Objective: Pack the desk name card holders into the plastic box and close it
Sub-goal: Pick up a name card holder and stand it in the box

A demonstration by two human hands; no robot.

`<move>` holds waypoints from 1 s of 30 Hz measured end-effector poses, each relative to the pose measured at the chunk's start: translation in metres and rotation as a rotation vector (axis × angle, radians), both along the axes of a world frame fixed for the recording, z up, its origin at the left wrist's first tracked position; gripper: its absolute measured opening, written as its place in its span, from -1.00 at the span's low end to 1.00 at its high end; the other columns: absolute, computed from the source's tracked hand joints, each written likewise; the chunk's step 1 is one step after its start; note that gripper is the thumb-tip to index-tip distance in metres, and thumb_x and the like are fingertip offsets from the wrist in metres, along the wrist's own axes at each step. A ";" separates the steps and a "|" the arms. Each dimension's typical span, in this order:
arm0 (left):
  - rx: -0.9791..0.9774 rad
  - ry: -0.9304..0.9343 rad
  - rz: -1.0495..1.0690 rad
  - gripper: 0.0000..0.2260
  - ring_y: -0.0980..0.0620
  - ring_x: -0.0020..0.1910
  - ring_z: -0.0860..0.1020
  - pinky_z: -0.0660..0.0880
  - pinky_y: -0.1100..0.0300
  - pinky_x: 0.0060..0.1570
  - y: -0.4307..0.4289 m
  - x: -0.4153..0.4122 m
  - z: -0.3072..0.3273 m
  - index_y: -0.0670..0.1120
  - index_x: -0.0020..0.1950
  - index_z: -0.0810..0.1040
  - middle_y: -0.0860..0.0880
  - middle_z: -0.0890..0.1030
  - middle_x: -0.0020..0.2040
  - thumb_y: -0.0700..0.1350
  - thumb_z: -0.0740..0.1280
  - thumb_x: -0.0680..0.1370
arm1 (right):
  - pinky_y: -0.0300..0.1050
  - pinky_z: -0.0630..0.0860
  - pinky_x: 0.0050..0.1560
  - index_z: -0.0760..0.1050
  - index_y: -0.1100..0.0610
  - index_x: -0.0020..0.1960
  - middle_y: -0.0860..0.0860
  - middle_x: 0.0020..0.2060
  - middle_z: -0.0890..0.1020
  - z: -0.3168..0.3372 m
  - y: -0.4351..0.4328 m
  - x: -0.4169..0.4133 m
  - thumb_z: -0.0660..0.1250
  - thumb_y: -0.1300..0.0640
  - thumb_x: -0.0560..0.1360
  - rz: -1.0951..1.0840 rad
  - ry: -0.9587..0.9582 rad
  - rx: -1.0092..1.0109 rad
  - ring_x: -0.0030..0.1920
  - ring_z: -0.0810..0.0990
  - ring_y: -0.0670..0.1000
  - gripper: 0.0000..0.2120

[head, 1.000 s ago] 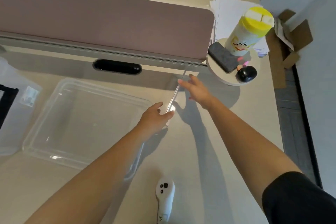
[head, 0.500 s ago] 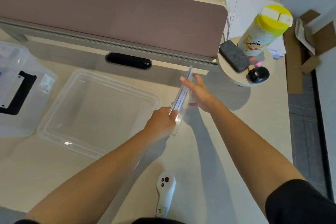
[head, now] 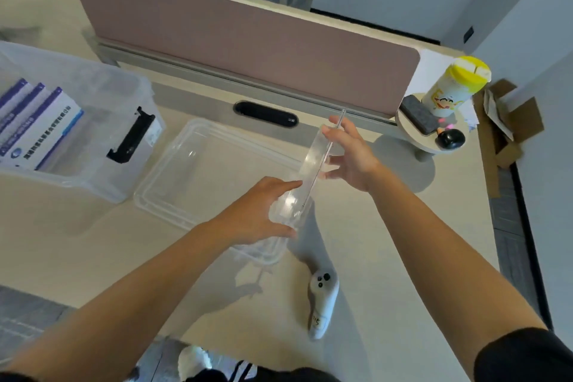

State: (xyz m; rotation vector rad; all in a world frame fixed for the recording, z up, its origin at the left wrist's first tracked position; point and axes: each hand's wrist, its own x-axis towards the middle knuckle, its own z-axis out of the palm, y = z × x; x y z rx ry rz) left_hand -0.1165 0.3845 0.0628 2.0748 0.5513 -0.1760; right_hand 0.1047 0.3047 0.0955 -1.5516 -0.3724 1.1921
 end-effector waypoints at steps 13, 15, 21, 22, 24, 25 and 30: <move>-0.220 -0.315 0.203 -0.23 0.07 -0.09 0.59 0.57 0.15 0.11 0.070 -0.219 0.052 0.23 0.46 0.35 0.33 0.53 -0.24 -0.12 0.59 0.34 | 0.37 0.47 0.24 0.11 -0.21 0.56 0.05 0.59 0.11 0.074 0.095 -0.217 0.45 -0.47 0.22 0.315 0.085 0.094 0.40 0.41 0.33 0.04; -0.216 -0.330 0.221 -0.23 0.13 -0.08 0.60 0.58 0.23 0.06 0.082 -0.238 0.056 0.25 0.45 0.34 0.31 0.54 -0.21 -0.11 0.59 0.35 | 0.38 0.48 0.22 0.04 -0.25 0.57 0.03 0.59 0.09 0.076 0.111 -0.229 0.49 -0.42 0.22 0.359 0.060 0.142 0.40 0.42 0.32 0.06; -0.199 -0.358 0.290 -0.22 0.11 -0.06 0.62 0.57 0.27 0.00 0.133 -0.263 0.054 0.27 0.43 0.34 0.05 0.60 -0.10 -0.13 0.60 0.33 | 0.12 0.61 -0.06 0.10 -0.17 0.50 0.02 0.23 0.35 0.084 0.165 -0.253 0.59 -0.35 0.09 0.444 -0.038 0.267 -0.09 0.70 0.04 0.13; -0.183 -0.344 0.291 -0.21 0.09 -0.08 0.62 0.58 0.24 0.00 0.143 -0.264 0.054 0.28 0.43 0.33 0.03 0.60 -0.09 -0.13 0.61 0.33 | 0.12 0.61 -0.06 0.11 -0.16 0.49 0.02 0.21 0.37 0.084 0.177 -0.255 0.59 -0.35 0.08 0.453 -0.053 0.272 -0.07 0.70 0.05 0.12; -0.154 -0.302 0.285 -0.19 0.06 -0.11 0.63 0.61 0.17 0.00 0.166 -0.263 0.055 0.27 0.44 0.32 0.04 0.61 -0.06 -0.13 0.62 0.31 | 0.11 0.62 -0.07 0.12 -0.13 0.48 0.03 0.19 0.40 0.080 0.201 -0.256 0.59 -0.34 0.09 0.445 -0.051 0.281 -0.07 0.71 0.06 0.11; -0.134 -0.281 0.283 -0.18 0.04 -0.12 0.63 0.62 0.13 0.01 0.178 -0.261 0.056 0.26 0.45 0.31 0.06 0.61 -0.07 -0.12 0.62 0.31 | 0.11 0.62 -0.08 0.12 -0.13 0.48 0.04 0.20 0.40 0.077 0.213 -0.255 0.59 -0.32 0.11 0.437 -0.037 0.284 -0.06 0.72 0.07 0.08; 0.026 -0.143 0.299 -0.19 0.08 -0.08 0.60 0.60 0.08 0.06 0.238 -0.264 0.058 0.28 0.48 0.23 0.15 0.60 0.00 0.02 0.58 0.35 | 0.26 0.64 0.00 0.20 -0.20 0.43 0.10 0.37 0.37 0.055 0.270 -0.249 0.45 -0.20 0.26 0.358 0.048 0.292 0.15 0.59 0.27 -0.20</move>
